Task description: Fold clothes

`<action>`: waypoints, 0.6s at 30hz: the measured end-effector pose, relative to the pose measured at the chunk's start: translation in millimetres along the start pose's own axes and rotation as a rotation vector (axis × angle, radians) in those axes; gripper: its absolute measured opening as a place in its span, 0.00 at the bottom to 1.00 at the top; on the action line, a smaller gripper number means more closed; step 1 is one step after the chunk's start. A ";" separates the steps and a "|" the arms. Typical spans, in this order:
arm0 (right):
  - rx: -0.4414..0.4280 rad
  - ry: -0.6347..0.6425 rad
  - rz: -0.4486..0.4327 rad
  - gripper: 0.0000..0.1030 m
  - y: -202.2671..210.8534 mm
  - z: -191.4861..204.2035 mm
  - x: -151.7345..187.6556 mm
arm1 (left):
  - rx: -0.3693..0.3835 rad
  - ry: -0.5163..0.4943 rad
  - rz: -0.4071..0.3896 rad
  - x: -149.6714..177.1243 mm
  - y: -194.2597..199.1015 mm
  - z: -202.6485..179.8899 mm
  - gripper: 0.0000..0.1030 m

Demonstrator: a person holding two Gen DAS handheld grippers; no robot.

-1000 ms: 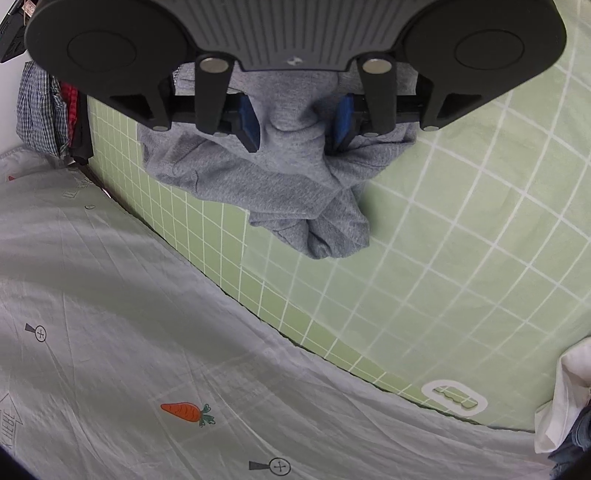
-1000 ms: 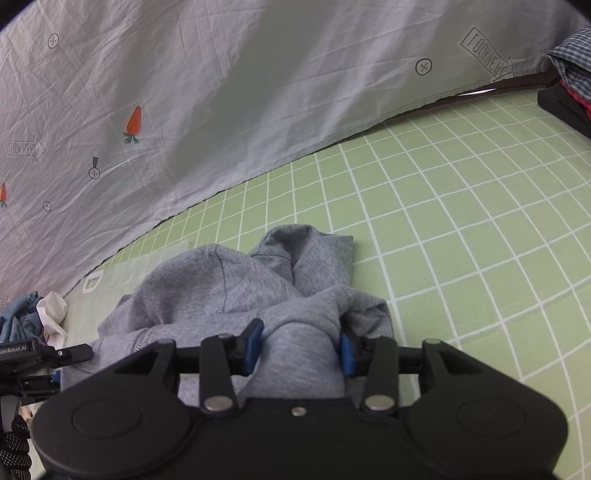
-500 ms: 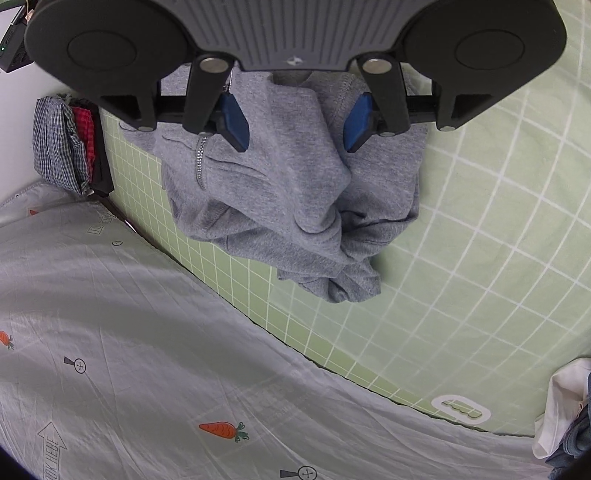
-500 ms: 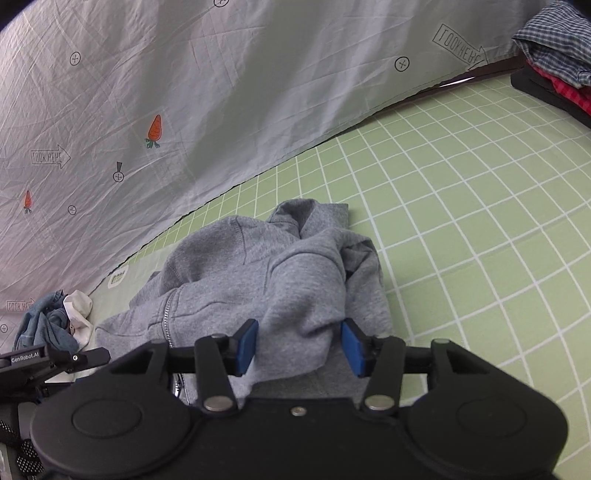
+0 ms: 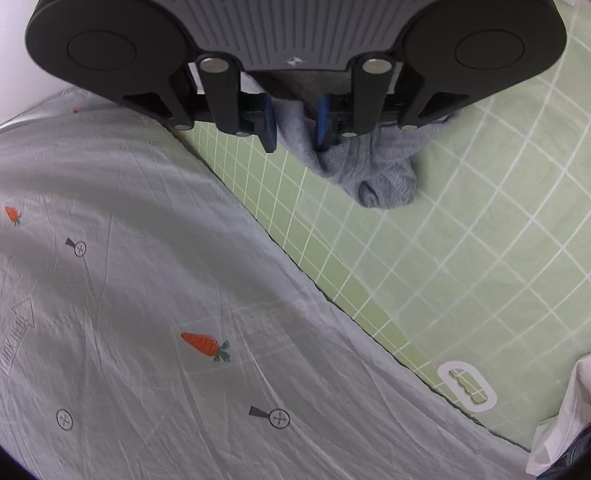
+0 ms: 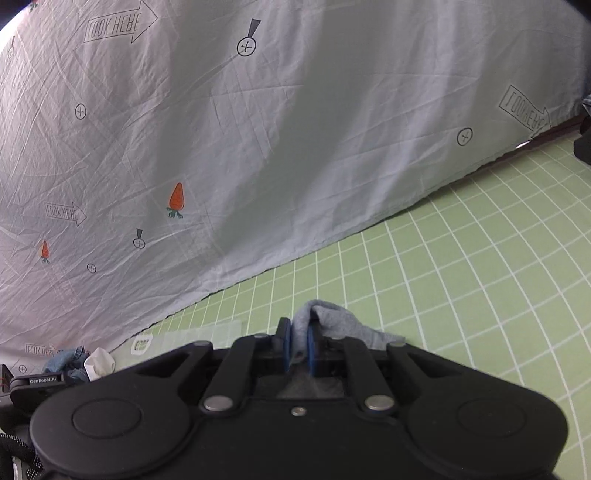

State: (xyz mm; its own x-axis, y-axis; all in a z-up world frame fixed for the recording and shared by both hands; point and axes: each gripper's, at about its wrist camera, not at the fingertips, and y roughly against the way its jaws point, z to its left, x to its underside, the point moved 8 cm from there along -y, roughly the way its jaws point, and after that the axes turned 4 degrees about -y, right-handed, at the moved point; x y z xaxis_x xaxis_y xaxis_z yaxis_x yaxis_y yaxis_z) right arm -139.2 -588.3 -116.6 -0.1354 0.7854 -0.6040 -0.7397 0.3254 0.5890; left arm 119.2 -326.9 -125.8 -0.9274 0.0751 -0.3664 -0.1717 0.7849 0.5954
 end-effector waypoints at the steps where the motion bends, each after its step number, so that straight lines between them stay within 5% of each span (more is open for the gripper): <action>1: -0.005 0.001 -0.010 0.23 -3.7 2.1 -7.9 | -0.019 -0.010 -0.034 -8.4 4.3 -0.2 0.44; 3: 0.011 0.037 -0.009 0.46 -5.0 2.5 -5.0 | -0.069 -0.050 -0.093 -18.8 14.3 1.4 0.64; 4: 0.023 0.059 -0.006 0.49 -4.8 2.1 -1.0 | -0.100 -0.078 -0.114 -20.5 19.4 3.3 0.66; 12: 0.120 0.235 0.020 0.50 -2.8 -0.8 29.8 | -0.269 -0.333 0.021 29.8 -0.2 22.7 0.71; 18: 0.143 0.361 0.032 0.34 -19.0 10.0 39.6 | -0.271 -0.442 0.027 35.5 -22.7 1.3 0.71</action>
State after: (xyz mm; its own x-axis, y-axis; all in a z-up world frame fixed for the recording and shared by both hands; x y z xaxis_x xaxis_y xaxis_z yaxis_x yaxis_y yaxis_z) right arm -123.9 -558.1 -146.4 -0.3991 0.5693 -0.7188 -0.6351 0.3938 0.6645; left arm 90.6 -341.3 -153.2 -0.7141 0.3917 -0.5801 -0.2835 0.5959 0.7514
